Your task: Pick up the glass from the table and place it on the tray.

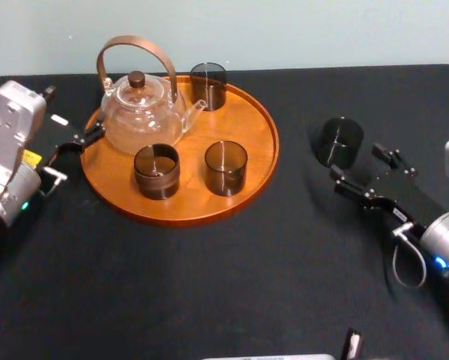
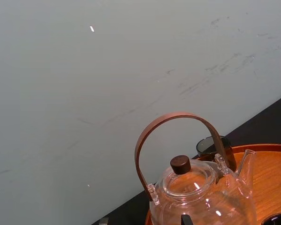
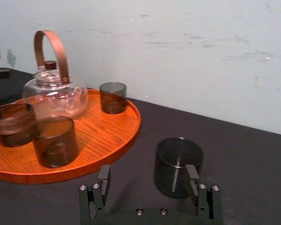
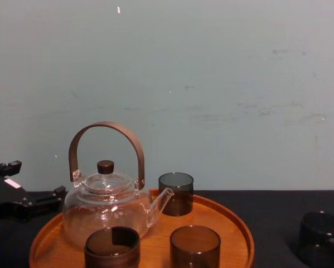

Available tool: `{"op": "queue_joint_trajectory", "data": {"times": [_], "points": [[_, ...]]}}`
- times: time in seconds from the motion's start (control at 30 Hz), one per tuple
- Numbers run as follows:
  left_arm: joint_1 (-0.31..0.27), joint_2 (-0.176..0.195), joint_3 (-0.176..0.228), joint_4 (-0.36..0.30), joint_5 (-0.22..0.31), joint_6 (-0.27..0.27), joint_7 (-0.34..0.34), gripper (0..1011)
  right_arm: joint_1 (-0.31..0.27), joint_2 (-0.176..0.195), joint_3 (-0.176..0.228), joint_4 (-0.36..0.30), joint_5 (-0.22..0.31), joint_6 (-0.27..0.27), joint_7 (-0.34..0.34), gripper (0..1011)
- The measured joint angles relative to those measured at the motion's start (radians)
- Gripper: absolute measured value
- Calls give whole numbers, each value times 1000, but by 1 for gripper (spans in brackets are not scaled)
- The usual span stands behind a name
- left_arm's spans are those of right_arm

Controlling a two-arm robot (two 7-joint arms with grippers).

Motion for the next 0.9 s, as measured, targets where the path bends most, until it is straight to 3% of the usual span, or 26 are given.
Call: {"op": "queue_joint_trajectory", "data": {"times": [0.53, 0.9], "points": [[0, 0, 0, 0, 0, 0, 0, 1001, 25, -4, 46, 51, 14, 21, -11, 1002], [0, 0, 0, 0, 0, 0, 0, 1001, 109, -9, 24, 128, 28, 53, 20, 1002]]}}
